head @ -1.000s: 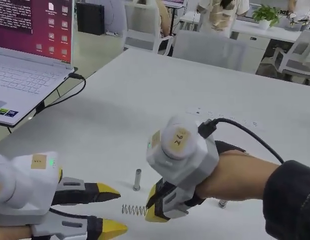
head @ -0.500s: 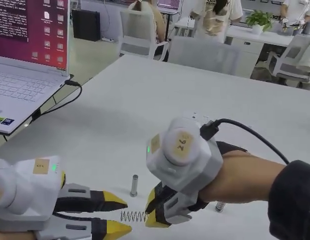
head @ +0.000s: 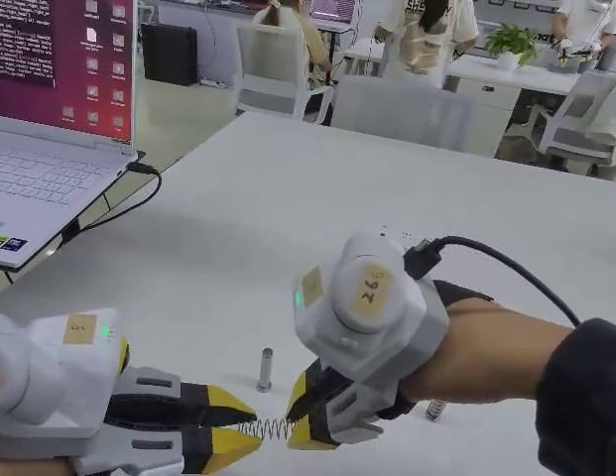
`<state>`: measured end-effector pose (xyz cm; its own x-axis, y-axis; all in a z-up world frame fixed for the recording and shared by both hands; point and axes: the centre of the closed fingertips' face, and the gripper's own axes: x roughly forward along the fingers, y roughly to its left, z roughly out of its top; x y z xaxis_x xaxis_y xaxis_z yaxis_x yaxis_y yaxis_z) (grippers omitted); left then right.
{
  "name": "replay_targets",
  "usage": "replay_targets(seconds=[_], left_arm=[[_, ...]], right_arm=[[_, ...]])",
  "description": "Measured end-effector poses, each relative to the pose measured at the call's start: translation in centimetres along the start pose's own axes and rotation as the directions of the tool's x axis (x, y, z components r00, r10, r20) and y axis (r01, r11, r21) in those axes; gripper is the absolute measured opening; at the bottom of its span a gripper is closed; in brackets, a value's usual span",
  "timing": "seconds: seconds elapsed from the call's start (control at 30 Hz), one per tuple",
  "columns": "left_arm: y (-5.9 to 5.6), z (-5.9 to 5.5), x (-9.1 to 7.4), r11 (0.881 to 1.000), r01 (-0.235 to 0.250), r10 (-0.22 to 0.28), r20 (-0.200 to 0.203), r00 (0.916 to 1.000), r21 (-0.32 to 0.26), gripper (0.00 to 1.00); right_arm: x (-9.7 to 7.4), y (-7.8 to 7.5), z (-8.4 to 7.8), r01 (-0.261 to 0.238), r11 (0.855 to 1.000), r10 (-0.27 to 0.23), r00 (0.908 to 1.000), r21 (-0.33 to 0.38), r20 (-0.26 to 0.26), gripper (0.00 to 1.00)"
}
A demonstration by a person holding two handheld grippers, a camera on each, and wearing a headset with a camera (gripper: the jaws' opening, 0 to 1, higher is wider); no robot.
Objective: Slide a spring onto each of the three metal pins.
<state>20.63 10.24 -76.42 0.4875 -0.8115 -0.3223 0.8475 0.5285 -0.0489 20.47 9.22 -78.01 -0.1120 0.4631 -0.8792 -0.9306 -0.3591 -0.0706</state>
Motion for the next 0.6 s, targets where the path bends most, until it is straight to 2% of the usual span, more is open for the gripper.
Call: replay_targets(seconds=[0.27,0.6], left_arm=[[-0.28,0.20,0.01,1.000,0.017,-0.017,-0.004,0.9999,-0.019,0.03],[-0.58,0.06,0.16,0.999,0.031,-0.031,-0.015,0.9994,-0.026,0.02]], right_arm=[[-0.22,-0.26,0.01,0.015,1.000,-0.015,0.9999,-0.027,0.008,0.08],[-0.37,-0.23,-0.15,0.014,0.999,-0.015,0.9995,0.033,0.027,0.11]])
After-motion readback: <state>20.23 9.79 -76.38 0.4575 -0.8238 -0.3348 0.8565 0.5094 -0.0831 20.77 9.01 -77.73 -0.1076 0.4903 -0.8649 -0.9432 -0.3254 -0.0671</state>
